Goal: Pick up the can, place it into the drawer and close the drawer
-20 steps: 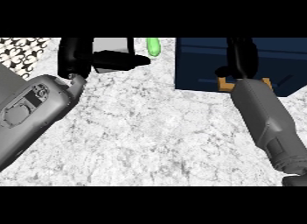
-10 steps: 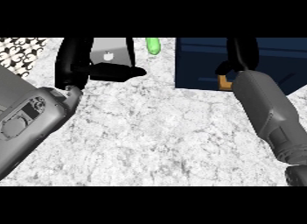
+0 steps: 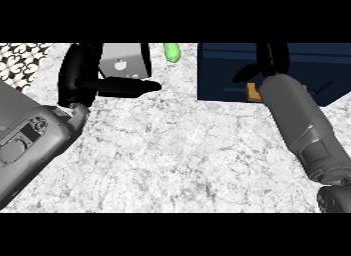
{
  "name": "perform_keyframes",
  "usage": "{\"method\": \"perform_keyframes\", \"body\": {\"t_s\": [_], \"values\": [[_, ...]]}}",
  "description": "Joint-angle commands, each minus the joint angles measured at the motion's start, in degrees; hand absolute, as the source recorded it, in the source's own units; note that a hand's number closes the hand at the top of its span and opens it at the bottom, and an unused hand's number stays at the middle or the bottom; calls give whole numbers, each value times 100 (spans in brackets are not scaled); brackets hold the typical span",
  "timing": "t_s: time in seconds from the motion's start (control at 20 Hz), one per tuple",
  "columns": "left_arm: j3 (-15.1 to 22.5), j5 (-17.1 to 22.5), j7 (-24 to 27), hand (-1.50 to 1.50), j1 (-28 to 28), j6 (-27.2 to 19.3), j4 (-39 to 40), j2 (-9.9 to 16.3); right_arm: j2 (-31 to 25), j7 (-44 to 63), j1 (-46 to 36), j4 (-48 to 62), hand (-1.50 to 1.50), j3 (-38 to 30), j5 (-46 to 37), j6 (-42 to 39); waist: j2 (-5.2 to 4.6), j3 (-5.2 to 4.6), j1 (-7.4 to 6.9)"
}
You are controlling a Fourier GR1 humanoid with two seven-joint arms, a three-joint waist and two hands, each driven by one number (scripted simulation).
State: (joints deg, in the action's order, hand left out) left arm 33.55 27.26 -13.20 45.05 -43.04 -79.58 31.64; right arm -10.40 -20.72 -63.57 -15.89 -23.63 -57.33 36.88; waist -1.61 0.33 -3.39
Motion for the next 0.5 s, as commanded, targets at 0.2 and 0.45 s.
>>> {"method": "perform_keyframes", "body": {"t_s": [0.2,0.45], "values": [[35,-135,7,-150,-305,-81,-212,5,469,-639,-428,-273,-150,-1239,1598,-715,79,-7,-28],[-146,-172,15,-150,-615,-35,-502,160,506,-675,-605,-182,-150,-1407,1845,-860,88,-24,12]]}}
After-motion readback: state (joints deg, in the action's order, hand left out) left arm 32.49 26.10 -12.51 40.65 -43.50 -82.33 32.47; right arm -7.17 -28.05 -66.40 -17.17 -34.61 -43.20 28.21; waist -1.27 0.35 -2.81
